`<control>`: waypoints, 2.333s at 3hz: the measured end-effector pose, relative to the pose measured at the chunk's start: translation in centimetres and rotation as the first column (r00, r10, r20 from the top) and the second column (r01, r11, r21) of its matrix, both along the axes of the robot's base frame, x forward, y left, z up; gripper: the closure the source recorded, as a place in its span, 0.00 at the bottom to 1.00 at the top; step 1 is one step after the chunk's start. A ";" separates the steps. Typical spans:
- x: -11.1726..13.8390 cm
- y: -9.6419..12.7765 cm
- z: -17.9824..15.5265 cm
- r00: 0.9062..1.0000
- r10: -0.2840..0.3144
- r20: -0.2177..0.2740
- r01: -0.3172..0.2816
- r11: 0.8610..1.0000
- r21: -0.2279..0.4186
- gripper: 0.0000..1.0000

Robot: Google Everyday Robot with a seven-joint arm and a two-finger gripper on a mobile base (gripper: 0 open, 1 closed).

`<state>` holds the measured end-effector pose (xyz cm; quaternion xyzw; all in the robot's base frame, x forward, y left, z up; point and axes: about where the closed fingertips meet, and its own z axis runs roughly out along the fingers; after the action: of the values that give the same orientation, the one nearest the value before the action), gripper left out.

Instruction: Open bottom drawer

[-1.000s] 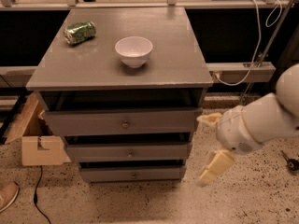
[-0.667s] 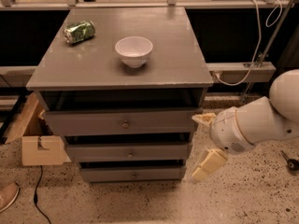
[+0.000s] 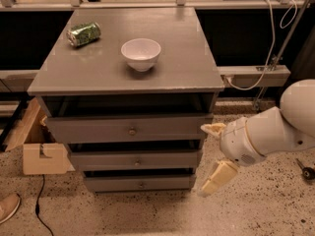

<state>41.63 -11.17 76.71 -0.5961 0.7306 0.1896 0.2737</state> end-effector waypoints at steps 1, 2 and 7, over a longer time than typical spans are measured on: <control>0.2 1.2 -5.6 0.998 0.068 0.002 -0.068 0.998 0.016 0.00; 1.0 2.8 -13.5 0.991 0.134 0.002 -0.134 0.990 0.035 0.00; 5.9 9.0 -34.0 0.980 0.195 0.031 -0.198 0.973 0.117 0.00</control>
Offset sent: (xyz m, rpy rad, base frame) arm 0.0213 0.0443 -0.2311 0.0584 0.0003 0.2054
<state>47.55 -2.19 42.68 -0.6497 0.6527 0.2537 0.2958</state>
